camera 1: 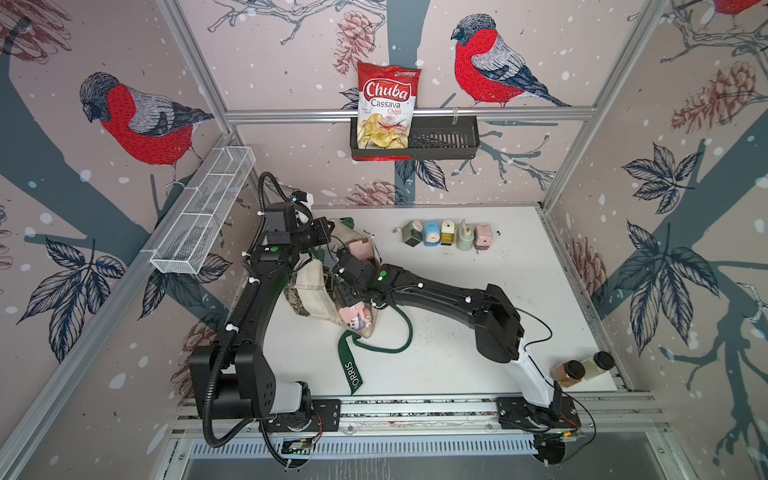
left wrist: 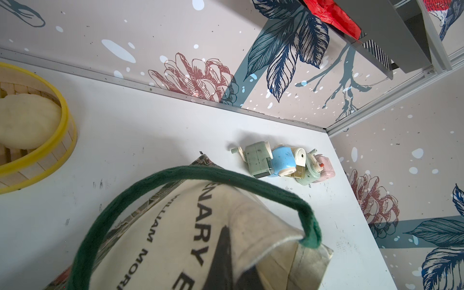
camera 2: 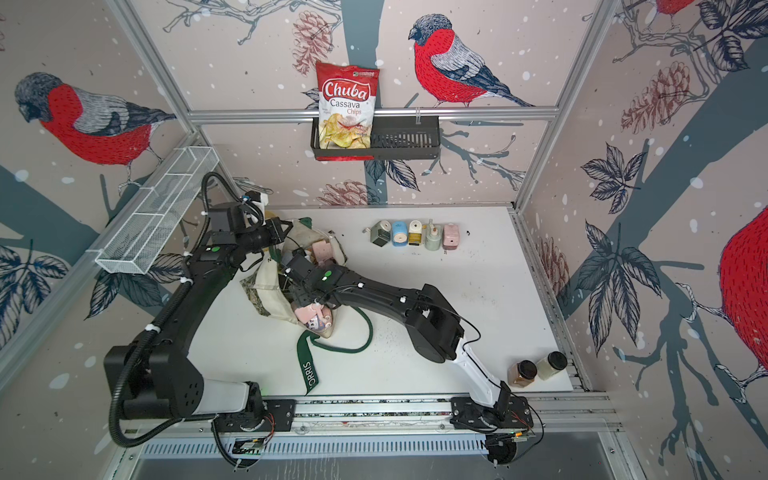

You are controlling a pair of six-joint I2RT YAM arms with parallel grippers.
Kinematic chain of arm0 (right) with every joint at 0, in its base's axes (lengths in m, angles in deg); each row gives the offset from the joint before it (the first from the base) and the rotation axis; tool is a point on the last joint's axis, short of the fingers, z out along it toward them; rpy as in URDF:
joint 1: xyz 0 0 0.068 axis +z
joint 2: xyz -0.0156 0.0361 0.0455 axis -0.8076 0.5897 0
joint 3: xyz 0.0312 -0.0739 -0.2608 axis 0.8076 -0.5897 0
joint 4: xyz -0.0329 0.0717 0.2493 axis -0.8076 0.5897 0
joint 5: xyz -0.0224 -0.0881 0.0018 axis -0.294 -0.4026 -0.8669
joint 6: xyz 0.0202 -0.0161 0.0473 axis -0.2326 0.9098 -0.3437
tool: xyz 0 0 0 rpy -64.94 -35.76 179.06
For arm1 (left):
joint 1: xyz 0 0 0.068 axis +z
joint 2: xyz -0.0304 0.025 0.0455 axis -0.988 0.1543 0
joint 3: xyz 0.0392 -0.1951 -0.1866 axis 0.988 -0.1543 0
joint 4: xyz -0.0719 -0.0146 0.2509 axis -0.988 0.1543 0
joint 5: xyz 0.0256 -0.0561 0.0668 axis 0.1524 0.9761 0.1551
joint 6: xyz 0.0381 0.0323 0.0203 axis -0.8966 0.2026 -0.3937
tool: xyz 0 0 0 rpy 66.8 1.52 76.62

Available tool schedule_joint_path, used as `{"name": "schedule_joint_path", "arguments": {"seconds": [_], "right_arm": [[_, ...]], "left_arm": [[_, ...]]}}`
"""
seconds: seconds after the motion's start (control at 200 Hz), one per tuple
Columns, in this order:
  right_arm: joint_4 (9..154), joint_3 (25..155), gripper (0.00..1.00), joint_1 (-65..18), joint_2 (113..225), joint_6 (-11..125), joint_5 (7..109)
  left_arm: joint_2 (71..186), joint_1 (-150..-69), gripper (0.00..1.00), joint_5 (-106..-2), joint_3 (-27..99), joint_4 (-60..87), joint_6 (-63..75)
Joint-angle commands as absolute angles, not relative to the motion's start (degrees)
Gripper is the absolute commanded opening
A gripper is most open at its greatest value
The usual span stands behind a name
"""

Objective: Take out the pencil sharpeners from the tote bags
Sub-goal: Adjust the pencil sharpener in the canvas bag.

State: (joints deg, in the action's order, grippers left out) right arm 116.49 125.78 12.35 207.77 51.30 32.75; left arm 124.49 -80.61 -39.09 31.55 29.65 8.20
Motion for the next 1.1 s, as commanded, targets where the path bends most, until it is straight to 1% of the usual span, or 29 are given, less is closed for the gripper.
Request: {"name": "schedule_joint_path", "arguments": {"seconds": [0.0,0.105,0.255,0.34,0.62,0.7,0.79,0.846,0.891,0.996,1.096], "right_arm": [[120.3,121.3,0.78,12.0,204.3,52.1,31.2],[117.4,116.7,0.78,11.8,201.0,53.6,33.1],[113.4,111.6,0.78,11.9,197.0,56.9,38.4],[109.9,108.6,0.80,11.6,194.3,58.9,41.3],[101.7,103.9,0.84,9.3,190.3,65.6,52.2],[102.2,104.9,0.84,8.7,191.6,64.6,53.5],[104.3,108.5,0.84,8.2,193.8,57.7,53.1],[104.2,110.0,0.84,8.4,195.1,54.3,55.1],[103.6,111.1,0.84,9.4,196.0,54.1,56.3],[104.1,114.0,0.85,11.3,198.5,55.1,52.9],[106.9,117.9,0.86,11.5,202.1,54.4,52.2]], "left_arm": [[124.4,-80.7,0.00,-37.0,32.1,24.7,8.5],[124.5,-80.7,0.00,-37.0,32.0,24.7,8.5],[124.5,-80.7,0.00,-37.0,32.1,24.7,8.6],[124.5,-80.7,0.00,-36.9,32.1,24.7,8.6],[124.6,-80.7,0.00,-36.9,32.1,24.8,8.5],[124.6,-80.8,0.00,-36.9,32.1,24.8,8.5],[124.6,-80.6,0.00,-36.8,32.2,24.8,8.5],[124.6,-80.6,0.00,-36.8,32.2,24.8,8.6],[124.6,-80.6,0.00,-36.8,32.2,24.8,8.6],[124.6,-80.7,0.00,-36.9,32.1,24.9,8.5],[124.9,-80.7,0.00,-36.9,32.1,24.9,8.5]]}}
